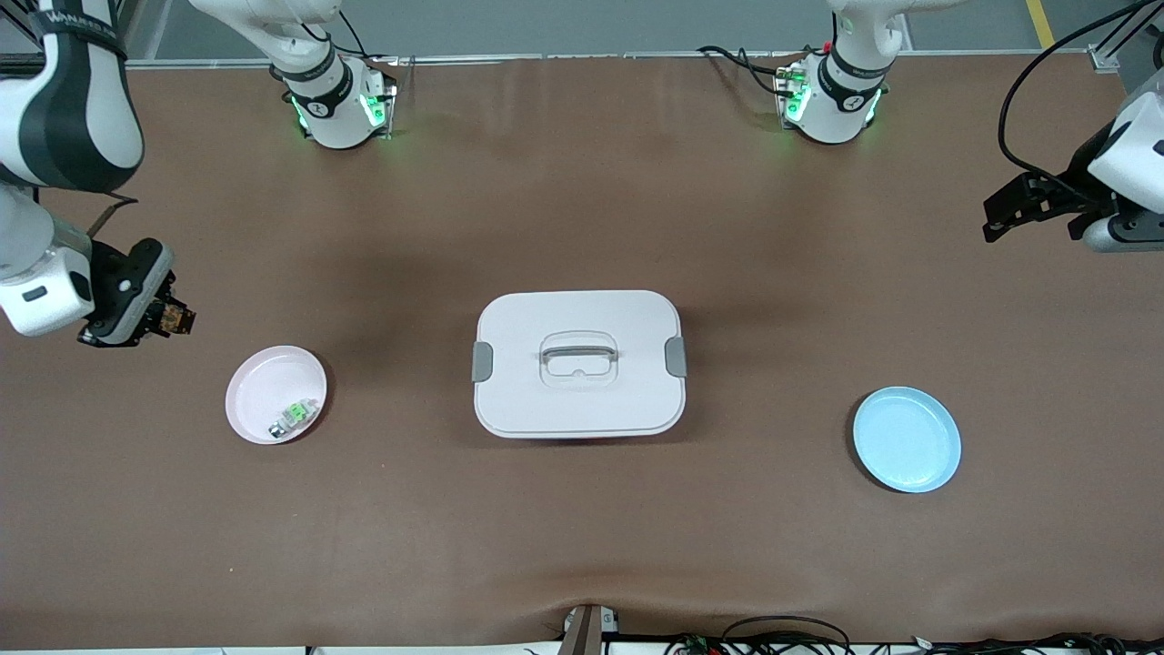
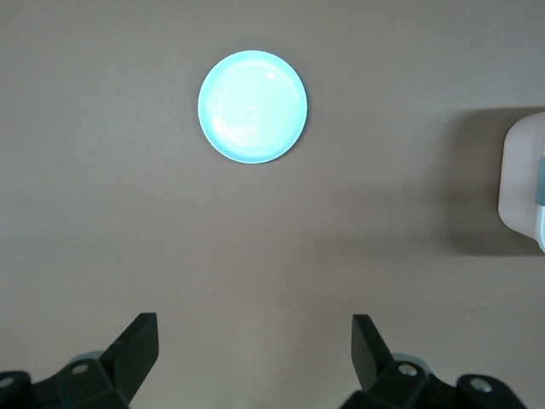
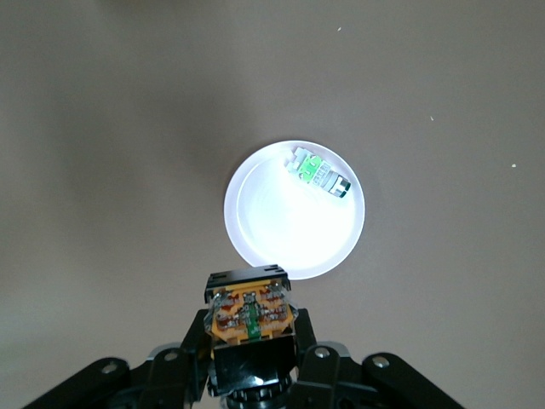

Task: Transfer orange switch to right arm and place
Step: 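Lower the orange switch onto the pink plate beside the green switch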

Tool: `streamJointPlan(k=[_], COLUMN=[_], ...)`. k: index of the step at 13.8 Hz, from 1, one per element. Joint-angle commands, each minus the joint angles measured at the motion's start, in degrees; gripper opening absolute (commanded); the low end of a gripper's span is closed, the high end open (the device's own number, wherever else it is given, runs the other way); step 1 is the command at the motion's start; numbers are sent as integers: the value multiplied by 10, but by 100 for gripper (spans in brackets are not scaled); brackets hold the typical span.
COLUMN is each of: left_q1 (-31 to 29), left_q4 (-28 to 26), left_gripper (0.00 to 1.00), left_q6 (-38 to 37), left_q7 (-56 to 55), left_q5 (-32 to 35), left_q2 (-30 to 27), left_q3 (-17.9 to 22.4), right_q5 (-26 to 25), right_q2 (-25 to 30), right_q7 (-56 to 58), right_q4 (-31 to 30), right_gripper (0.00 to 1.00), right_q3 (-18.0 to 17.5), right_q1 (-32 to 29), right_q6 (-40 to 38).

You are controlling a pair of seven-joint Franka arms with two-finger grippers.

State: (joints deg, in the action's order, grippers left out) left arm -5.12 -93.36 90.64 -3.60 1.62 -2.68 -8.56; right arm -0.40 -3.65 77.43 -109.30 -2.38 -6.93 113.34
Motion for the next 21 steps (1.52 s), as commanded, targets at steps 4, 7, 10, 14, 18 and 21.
streamJointPlan(k=[4, 7, 10, 14, 18, 21], left_q1=[-7, -7, -7, -7, -6, -6], left_q4=[-2, -2, -2, -2, 0, 0], left_gripper=[100, 100, 100, 100, 100, 100], left_q6=[9, 12, 13, 16, 9, 8], left_q7=[7, 7, 6, 4, 8, 9], left_q5=[-8, -8, -8, -8, -8, -8], left_q2=[5, 7, 10, 11, 2, 1], left_q3=[2, 2, 2, 2, 0, -1], right_q5=[20, 76, 137, 151, 151, 150], right_q2=[6, -19, -61, -117, -169, -191], right_q7=[63, 100, 159, 204, 223, 224], right_q4=[-141, -162, -161, -157, -141, -135], right_gripper=[0, 0, 0, 0, 0, 0], right_q3=[-7, -6, -6, -6, -6, -7], right_q1=[-30, -32, -40, -43, -40, -38], right_q6=[197, 249, 279, 328, 359, 373])
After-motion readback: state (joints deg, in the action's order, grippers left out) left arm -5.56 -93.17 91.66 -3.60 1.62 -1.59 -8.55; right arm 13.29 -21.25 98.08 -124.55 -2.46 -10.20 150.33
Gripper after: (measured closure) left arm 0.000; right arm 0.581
